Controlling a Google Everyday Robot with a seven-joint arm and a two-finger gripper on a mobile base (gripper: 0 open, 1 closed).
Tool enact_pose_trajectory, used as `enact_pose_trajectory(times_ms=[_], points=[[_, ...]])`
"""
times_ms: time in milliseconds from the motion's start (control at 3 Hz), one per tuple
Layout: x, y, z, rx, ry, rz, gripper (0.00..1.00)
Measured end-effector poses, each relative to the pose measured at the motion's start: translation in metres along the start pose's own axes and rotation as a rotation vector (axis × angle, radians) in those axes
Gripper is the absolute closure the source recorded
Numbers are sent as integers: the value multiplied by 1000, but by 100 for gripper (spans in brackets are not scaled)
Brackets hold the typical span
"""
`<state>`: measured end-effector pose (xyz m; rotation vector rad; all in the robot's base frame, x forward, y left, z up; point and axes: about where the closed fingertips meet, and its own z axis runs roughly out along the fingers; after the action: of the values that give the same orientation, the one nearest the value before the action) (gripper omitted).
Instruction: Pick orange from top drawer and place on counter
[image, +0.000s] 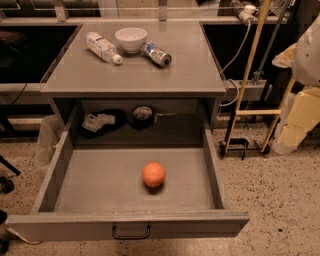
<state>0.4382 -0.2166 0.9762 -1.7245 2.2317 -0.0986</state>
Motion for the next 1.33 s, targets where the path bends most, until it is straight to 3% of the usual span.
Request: enact_pose_trajectory(times_ms=[667,1000,1333], points=[[-2,0,3,-3,-4,-5,0],[-19,5,61,-121,-78,-48,0],[-50,11,155,-280,-223,-45,0]])
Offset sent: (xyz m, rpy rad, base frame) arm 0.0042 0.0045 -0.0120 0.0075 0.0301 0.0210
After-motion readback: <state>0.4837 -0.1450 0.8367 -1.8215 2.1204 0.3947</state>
